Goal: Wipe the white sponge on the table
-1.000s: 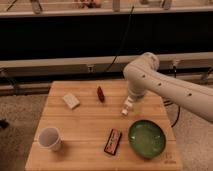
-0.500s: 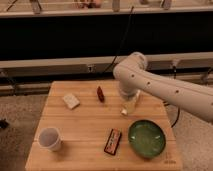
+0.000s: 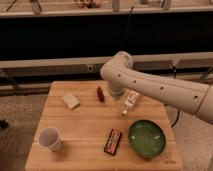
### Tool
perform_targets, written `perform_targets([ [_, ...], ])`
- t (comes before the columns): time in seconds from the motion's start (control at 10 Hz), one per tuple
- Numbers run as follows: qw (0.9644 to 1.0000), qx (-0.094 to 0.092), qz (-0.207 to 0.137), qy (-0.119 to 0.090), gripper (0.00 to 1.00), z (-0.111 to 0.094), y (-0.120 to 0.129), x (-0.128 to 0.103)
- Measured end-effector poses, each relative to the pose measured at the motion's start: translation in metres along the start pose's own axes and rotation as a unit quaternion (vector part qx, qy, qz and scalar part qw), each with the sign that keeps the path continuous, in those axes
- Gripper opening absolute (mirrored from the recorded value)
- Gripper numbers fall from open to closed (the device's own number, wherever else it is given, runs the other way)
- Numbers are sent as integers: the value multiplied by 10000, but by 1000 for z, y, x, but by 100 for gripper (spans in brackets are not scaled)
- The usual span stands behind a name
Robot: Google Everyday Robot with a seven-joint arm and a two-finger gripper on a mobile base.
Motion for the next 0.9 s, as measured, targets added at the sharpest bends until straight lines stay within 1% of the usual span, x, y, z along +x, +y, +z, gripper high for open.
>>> perform_targets([
  [0.2, 9999, -8, -108, -2, 80, 5, -8, -9],
  [0.3, 9998, -1, -204, -28, 80, 8, -14, -19],
  [0.6, 9991, 21, -402, -95, 80, 15, -26, -39],
  [0.7, 9987, 45, -490, -116, 80, 16, -33, -46],
  [0.9, 9980, 83, -617, -134, 80, 20, -48, -54],
])
